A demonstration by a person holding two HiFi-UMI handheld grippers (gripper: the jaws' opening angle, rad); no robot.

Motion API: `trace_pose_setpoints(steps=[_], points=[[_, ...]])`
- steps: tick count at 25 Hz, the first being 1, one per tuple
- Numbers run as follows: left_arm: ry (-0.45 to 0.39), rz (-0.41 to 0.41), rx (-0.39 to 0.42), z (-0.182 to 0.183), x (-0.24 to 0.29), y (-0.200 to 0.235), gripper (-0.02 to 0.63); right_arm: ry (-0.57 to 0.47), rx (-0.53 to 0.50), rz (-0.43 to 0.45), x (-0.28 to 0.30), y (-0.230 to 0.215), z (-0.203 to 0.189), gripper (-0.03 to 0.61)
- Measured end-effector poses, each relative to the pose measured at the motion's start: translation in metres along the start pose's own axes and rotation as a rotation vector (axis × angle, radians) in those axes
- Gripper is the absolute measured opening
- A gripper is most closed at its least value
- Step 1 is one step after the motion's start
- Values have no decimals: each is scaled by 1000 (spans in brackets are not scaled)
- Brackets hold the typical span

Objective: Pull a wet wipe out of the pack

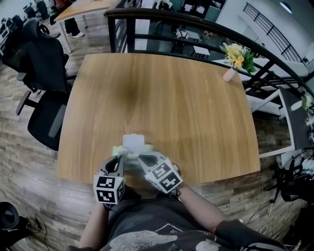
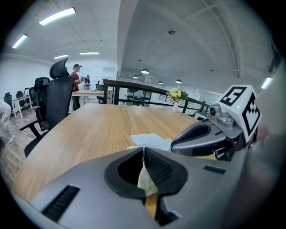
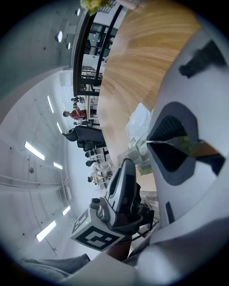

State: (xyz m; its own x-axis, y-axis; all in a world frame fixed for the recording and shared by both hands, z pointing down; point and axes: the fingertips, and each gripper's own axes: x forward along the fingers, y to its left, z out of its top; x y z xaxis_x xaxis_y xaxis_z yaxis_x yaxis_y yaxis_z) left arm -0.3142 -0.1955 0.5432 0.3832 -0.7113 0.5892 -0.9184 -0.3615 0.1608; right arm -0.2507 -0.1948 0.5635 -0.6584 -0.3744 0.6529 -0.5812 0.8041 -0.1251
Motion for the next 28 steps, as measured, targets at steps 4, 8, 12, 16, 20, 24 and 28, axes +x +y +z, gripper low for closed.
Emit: trace_pose_setpoints(steps=[4, 8, 12, 16, 20, 24, 28], points=[[-1, 15, -8, 0, -1, 0, 23, -7, -10, 5, -2, -1, 1, 32], [0, 30, -19, -1, -1, -1, 23, -9, -17, 15, -3, -2, -2, 32], [0, 42, -29, -1, -1, 1, 23, -14, -22, 19, -4, -3, -2, 32], [-4, 52, -18, 0, 0, -3, 23, -19, -17, 28, -9, -6, -3, 32], [-1, 59, -6, 1, -1, -3, 23, -5, -53, 21, -11, -8, -3, 32], [1, 70, -11, -1, -2, -2, 23, -8, -48, 24, -13, -12, -5, 32], [1, 79, -2, 2, -1, -3, 23, 7, -51, 22, -15, -18, -9, 32]])
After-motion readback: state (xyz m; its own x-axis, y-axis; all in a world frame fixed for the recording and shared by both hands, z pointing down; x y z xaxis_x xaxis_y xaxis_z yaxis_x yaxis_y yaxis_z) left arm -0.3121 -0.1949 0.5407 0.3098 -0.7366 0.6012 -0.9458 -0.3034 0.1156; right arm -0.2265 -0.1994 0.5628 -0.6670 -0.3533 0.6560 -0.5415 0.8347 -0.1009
